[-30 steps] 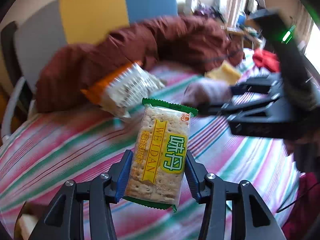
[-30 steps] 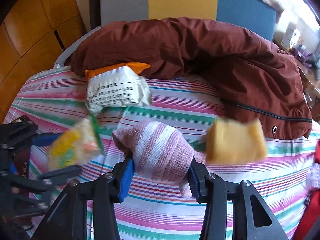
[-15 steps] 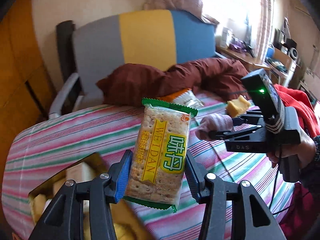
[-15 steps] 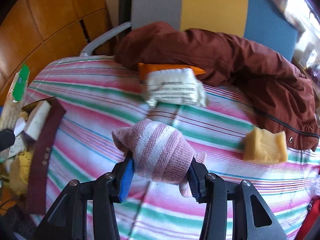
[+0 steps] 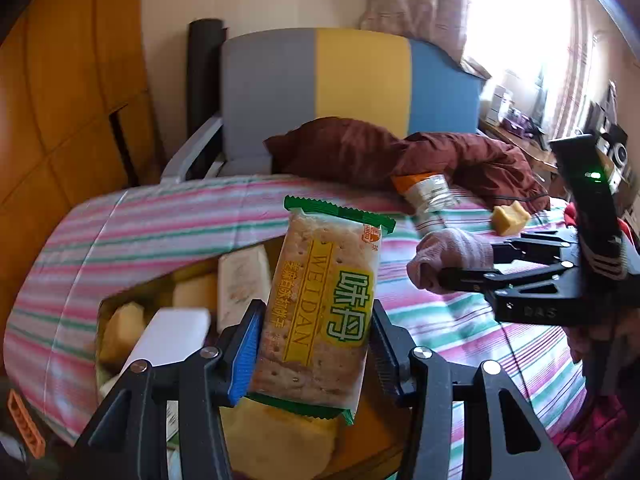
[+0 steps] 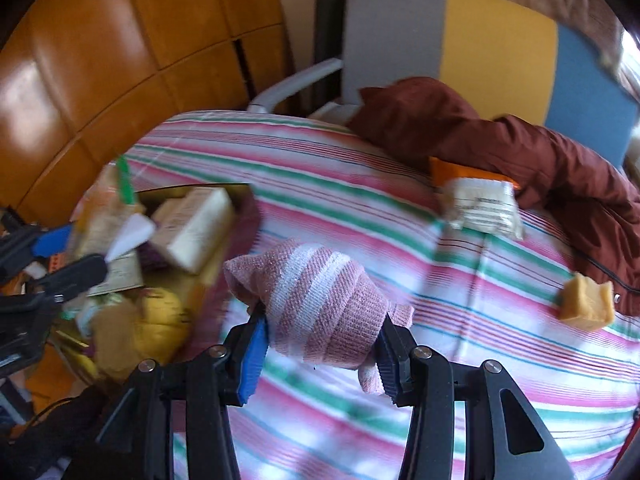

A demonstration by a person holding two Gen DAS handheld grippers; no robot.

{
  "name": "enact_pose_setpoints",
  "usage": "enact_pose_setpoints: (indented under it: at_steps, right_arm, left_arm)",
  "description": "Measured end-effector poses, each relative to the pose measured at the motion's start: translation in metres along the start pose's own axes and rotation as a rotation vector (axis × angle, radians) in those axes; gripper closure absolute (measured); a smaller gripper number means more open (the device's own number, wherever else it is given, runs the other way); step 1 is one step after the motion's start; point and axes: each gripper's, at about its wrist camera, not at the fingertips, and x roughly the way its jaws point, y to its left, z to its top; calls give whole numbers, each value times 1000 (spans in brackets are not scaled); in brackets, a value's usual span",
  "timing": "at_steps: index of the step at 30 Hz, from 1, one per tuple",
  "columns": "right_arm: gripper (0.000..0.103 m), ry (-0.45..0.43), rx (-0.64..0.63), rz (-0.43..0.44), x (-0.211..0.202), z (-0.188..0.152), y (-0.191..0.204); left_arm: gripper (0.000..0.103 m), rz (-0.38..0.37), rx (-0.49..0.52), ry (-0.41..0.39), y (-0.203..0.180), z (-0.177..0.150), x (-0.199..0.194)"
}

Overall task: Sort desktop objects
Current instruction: 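Carry the cracker packet and pink striped sock over the gold tray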

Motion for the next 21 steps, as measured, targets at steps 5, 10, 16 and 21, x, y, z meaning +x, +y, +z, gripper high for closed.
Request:
enact_pose_setpoints:
  at_steps: [5,10,16,21]
  right_arm:
    - [55,11,-34,45,5,-3,41]
    - [55,19,-52,88,6,-6,74]
    - [55,13,-65,128,9,-2,101]
    - [55,9,-48,151,15,7,115]
  left_arm:
    - [52,21,-78,10,37,-24,-6]
    - [52,35,-175,7,78,-46,-18]
    - [52,34,-237,-7,107,-69,-31]
    - [52,-1,-255,6,104,-83,-29]
